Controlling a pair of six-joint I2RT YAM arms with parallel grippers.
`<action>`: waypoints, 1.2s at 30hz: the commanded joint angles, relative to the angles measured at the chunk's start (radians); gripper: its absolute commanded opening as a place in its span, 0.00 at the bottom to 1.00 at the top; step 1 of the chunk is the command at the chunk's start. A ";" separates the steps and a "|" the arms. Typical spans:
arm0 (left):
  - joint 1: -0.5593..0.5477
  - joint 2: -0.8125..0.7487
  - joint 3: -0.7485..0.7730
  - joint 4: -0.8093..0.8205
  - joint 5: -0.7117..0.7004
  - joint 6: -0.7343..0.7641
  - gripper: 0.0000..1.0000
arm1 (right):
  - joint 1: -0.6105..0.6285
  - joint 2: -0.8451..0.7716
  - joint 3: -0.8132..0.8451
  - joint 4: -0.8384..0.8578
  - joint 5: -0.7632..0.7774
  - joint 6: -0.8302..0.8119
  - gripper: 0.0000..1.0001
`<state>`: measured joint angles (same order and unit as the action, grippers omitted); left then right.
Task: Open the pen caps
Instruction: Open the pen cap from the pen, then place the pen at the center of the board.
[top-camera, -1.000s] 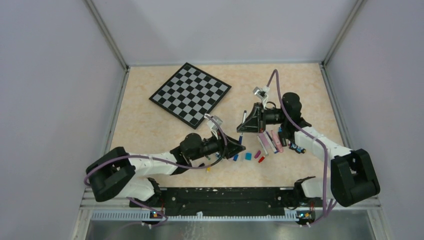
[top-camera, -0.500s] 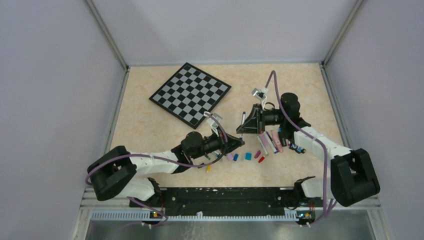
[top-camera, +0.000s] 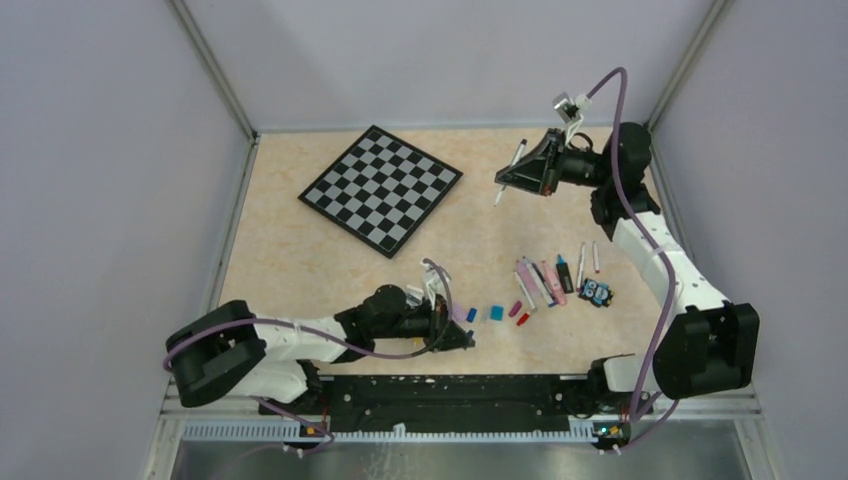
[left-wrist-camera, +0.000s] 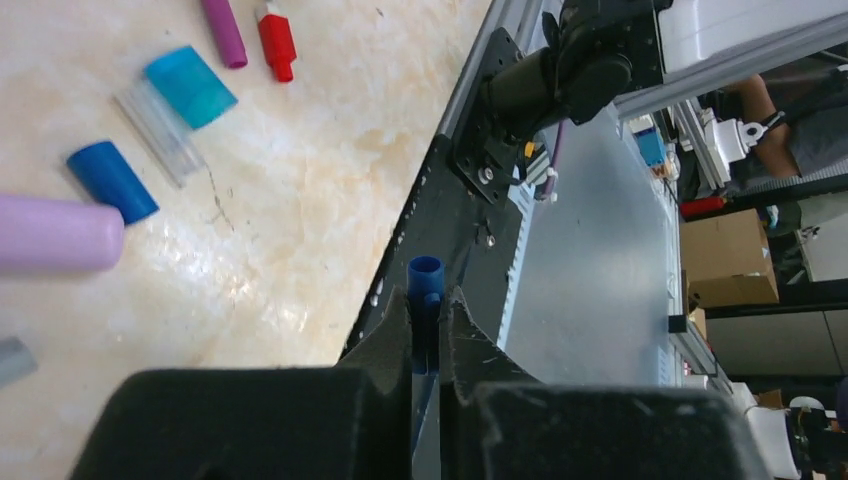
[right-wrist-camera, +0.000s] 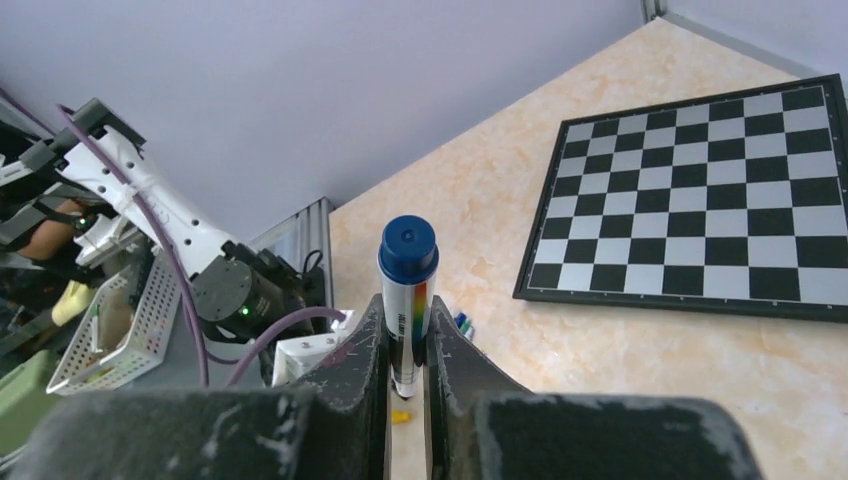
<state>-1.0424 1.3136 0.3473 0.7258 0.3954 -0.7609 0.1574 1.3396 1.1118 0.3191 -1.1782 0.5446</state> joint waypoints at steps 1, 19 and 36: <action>-0.005 -0.163 -0.067 0.013 -0.020 -0.010 0.00 | 0.030 0.008 -0.040 -0.074 0.031 -0.041 0.00; -0.004 -0.930 -0.185 -0.719 -0.604 0.038 0.00 | 0.454 0.556 0.353 -1.067 0.584 -0.965 0.03; -0.003 -0.985 -0.157 -0.897 -0.655 0.024 0.00 | 0.575 0.800 0.543 -1.150 0.684 -0.921 0.18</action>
<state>-1.0443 0.3363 0.1608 -0.1509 -0.2417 -0.7311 0.7052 2.1178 1.5894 -0.8013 -0.5255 -0.3901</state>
